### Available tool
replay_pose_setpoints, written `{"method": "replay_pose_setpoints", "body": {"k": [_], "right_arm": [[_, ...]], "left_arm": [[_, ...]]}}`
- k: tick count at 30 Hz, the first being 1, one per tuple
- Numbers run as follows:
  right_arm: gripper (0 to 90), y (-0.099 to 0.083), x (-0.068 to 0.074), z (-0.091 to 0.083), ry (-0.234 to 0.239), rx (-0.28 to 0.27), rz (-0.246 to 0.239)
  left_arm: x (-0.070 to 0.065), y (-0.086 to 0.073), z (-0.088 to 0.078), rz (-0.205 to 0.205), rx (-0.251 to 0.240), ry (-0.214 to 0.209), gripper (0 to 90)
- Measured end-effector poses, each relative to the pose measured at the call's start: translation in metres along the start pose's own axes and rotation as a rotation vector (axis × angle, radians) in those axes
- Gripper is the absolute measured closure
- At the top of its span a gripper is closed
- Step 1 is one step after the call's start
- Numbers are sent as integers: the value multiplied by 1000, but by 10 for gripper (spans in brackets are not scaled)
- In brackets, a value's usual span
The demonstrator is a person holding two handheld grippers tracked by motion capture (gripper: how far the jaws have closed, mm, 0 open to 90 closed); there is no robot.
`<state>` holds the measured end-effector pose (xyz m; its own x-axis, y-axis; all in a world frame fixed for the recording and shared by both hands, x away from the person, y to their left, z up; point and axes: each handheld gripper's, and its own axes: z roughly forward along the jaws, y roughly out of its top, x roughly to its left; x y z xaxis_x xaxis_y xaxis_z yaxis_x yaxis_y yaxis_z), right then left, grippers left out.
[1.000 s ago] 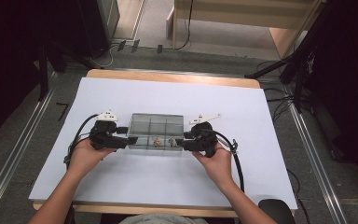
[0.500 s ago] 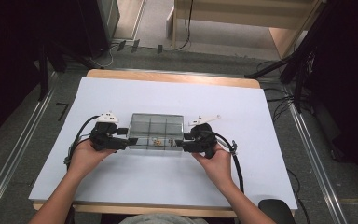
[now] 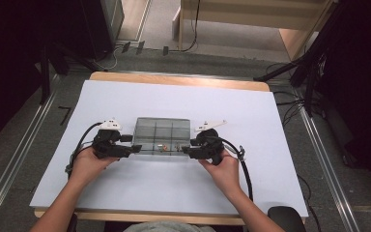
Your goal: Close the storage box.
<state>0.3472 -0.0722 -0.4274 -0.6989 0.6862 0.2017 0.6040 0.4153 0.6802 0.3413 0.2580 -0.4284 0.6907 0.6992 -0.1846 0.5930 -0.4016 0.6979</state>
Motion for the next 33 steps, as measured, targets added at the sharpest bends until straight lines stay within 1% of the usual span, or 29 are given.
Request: {"method": "replay_pose_setpoints", "body": {"k": [6,11,16,21,24,27,33], "right_arm": [[553,-4,-1,1,-3,-2,0],[553,-8,-2,3,-5,8,18],[553,-9,-2,6,-9,15,4],[549,-10,-1,7,-9,15,2],[544,-10,-1,7,-5,18,8],[537,-11,-2,8,-1,24,11],[528,-11,-1,9,-1,34,8]], "left_arm": [[0,-1,2,-1,13,2,402],[0,-2,4,8,27,-1,401],[1,-3,6,5,32,-9,396],[1,-3,7,11,37,-15,395],[1,-4,8,6,40,-19,391],[1,-4,9,12,46,-20,383],[1,-5,10,9,52,-27,373]]}}
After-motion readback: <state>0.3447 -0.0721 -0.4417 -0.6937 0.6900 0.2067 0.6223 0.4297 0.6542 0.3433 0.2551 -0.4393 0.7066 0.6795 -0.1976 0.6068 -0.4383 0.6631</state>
